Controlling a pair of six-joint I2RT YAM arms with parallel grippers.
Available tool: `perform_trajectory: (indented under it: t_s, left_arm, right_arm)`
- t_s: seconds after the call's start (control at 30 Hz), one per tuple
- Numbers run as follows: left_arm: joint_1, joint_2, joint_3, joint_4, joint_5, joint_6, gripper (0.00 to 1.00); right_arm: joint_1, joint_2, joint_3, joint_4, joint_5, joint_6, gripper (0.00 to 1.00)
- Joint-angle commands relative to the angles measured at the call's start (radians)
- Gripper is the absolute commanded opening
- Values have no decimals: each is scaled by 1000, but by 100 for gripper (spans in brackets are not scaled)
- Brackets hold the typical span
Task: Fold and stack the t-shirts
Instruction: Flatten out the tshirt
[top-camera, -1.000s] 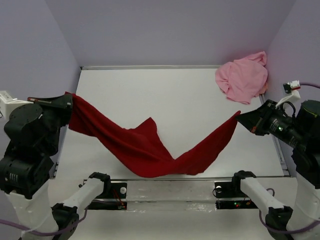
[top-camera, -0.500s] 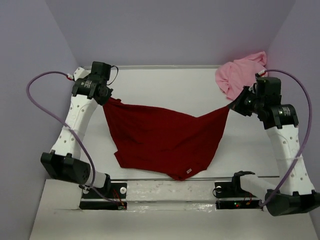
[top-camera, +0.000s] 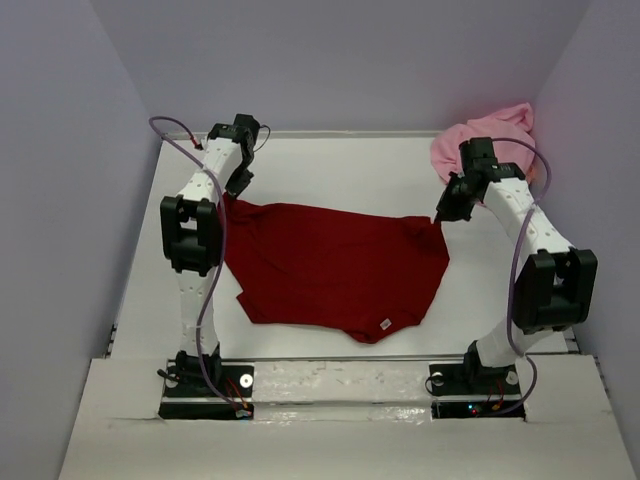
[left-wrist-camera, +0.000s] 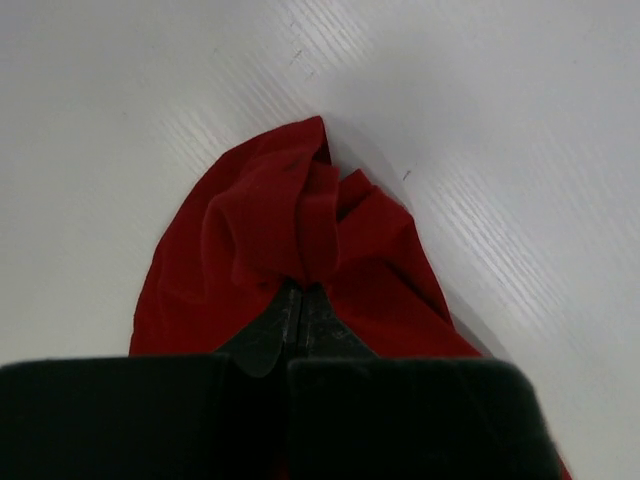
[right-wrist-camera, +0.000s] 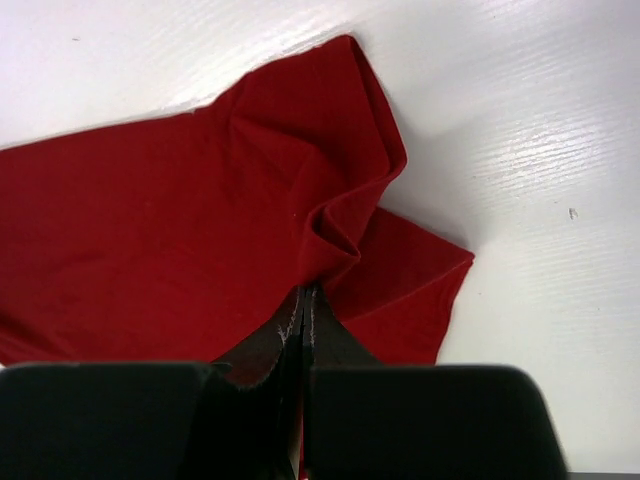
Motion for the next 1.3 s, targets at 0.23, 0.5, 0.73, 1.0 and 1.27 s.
perform_trajectory:
  t_s: [0.23, 0.5, 0.73, 1.0, 1.27]
  left_arm:
    - [62, -104, -171, -59, 169, 68, 0]
    - [73, -212, -380, -60, 294, 107, 0]
    - [72, -232, -538, -60, 422, 122, 0]
    - [79, -256, -432, -60, 413, 142, 1]
    - [87, -313, -420, -59, 541, 167, 34]
  right_arm:
    - [-1, 64, 67, -127, 26, -6, 0]
    - [-1, 148, 55, -235, -32, -55, 0]
    - [-1, 226, 2, -255, -154, -110, 0]
    - [-1, 210, 23, -247, -155, -110, 0]
    - [-1, 211, 17, -240, -165, -121, 0]
